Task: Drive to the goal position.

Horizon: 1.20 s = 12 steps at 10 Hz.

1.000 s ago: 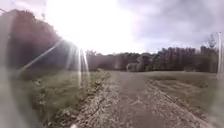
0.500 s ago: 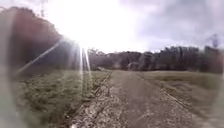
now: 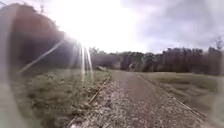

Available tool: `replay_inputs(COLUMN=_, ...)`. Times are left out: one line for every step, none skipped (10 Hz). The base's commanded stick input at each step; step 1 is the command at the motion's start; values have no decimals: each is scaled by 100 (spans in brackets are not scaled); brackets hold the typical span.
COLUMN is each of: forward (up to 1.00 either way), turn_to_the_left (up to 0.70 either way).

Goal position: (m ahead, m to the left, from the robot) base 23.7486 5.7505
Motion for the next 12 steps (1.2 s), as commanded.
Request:
replay_inputs(forward=85, turn_to_the_left=2)
replay_inputs(forward=85, turn_to_the_left=-6)
replay_inputs(forward=85, turn_to_the_left=-20)
replay_inputs(forward=85, turn_to_the_left=-29)
replay_inputs(forward=85, turn_to_the_left=-34)
replay_inputs(forward=85, turn_to_the_left=-34)
replay_inputs(forward=85, turn_to_the_left=-34)
replay_inputs(forward=85, turn_to_the_left=-34)
replay_inputs(forward=85, turn_to_the_left=-34)
replay_inputs(forward=85, turn_to_the_left=-21)
replay_inputs(forward=85, turn_to_the_left=0)
replay_inputs(forward=85, turn_to_the_left=0)
